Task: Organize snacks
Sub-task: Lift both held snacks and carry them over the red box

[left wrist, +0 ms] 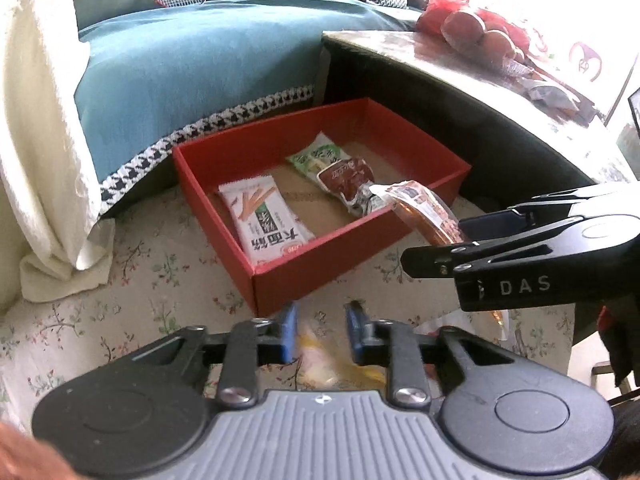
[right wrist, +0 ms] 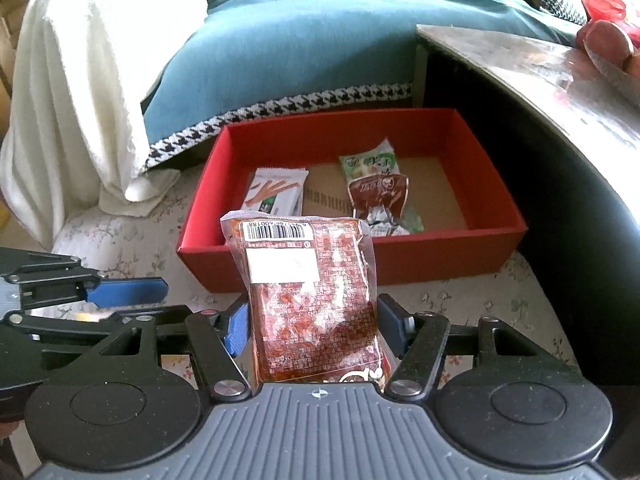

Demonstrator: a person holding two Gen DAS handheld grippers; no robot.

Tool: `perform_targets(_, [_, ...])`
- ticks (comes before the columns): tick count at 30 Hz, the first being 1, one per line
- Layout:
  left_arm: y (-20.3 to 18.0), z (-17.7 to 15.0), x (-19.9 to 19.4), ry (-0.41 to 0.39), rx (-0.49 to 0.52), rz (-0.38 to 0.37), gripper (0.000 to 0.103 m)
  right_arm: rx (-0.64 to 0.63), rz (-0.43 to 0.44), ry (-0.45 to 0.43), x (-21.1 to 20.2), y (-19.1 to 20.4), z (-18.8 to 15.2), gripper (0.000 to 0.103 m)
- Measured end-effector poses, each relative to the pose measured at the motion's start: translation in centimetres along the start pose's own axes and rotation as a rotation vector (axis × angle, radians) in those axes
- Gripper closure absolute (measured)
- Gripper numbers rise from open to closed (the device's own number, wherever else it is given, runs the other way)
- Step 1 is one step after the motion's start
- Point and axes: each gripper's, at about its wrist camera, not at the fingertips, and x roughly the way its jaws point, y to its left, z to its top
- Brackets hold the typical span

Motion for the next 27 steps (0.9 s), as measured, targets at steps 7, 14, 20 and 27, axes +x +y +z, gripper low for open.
perform_targets(7, [0.5, 0.0, 0.5, 0.046, 0.0, -0.023, 0.086, 0.006, -0.009, 0.016, 0.5, -0.2, 0.0, 0.033])
perform_targets(14, [2.1, -2.9, 1.5, 0.172, -0.08, 0.002, 0.077, 0.002, -0.004, 0.037, 0.8, -0.2, -0.3, 0.033])
perform_targets(20, [2.0, -3.9, 1.6, 0.228, 0.06, -0.08, 0.069, -0.002, 0.014, 0.035, 0.3, 0.0, -0.6, 0.032])
perform_targets(27, [1.2, -5.2, 2.8, 0.319, 0.409, -0.057, 0.065, 0.001, 0.005, 0.051, 0.6, -0.3, -0.8, 0.032])
